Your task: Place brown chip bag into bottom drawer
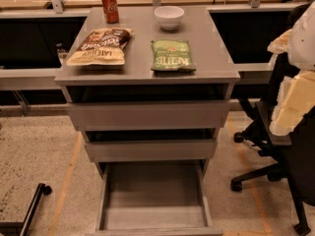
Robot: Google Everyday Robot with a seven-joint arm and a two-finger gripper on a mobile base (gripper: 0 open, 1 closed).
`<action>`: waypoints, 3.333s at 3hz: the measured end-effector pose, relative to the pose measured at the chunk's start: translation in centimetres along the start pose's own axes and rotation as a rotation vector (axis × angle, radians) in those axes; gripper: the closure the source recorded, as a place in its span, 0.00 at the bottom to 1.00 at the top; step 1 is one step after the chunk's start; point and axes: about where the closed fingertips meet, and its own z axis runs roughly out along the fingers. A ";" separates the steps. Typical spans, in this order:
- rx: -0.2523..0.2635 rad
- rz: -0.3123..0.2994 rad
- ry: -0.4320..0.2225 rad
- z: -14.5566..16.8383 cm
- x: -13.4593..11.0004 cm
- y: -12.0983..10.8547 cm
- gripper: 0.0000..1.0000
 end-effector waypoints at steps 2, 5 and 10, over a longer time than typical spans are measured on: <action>-0.012 -0.017 -0.081 1.7 -2.4 -1.6 0.00; -0.044 0.019 -0.230 5.1 -7.1 -5.0 0.00; -0.076 0.191 -0.652 13.6 -21.7 -12.7 0.00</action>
Offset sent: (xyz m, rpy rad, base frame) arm 0.0737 0.0607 -0.0237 0.2249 -0.0207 0.1160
